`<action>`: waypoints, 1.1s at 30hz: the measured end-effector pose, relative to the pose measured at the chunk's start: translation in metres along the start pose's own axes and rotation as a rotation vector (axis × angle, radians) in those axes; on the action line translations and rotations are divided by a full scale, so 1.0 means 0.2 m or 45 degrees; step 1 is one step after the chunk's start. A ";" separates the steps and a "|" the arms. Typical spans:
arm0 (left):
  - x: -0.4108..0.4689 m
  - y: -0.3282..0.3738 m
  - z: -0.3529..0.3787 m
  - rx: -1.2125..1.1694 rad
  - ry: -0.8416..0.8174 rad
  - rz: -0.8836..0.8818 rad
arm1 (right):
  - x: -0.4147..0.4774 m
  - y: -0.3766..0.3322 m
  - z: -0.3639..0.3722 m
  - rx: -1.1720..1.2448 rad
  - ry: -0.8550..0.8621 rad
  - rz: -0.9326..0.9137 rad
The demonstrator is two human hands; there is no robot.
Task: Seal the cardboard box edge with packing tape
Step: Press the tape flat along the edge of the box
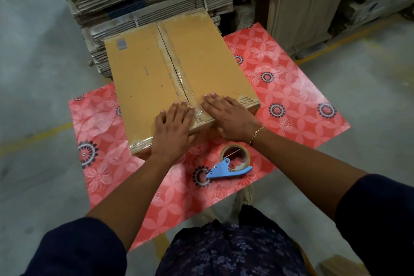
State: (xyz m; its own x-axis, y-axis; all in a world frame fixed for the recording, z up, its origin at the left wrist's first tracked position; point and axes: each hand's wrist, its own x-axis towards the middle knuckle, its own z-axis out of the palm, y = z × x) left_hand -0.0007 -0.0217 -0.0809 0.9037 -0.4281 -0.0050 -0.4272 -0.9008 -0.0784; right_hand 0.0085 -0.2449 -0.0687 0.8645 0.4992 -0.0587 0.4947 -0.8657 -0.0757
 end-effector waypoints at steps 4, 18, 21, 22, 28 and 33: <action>0.01 -0.01 -0.01 0.011 -0.049 -0.009 | -0.25 -0.08 0.00 0.237 0.411 0.208; 0.01 -0.03 -0.05 -0.202 -0.223 0.022 | -0.53 -0.30 0.33 0.058 -0.335 0.429; 0.00 -0.03 -0.07 -0.273 -0.263 0.023 | -0.50 -0.31 0.33 -0.003 -0.356 0.414; -0.02 -0.05 -0.07 -0.277 -0.231 0.010 | -0.50 -0.31 0.33 -0.018 -0.368 0.397; -0.15 -0.22 0.01 -0.086 -0.092 -0.107 | -0.49 -0.32 0.32 0.020 -0.455 0.324; -0.18 -0.24 0.02 -0.121 -0.100 -0.173 | -0.51 -0.30 0.30 0.058 -0.430 0.286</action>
State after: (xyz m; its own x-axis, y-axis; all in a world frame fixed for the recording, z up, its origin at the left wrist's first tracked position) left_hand -0.0124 0.0375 -0.0809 0.9513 -0.2980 -0.0789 -0.2981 -0.9545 0.0108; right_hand -0.1143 -0.2407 -0.1184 0.8691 0.2881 -0.4021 0.2857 -0.9559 -0.0675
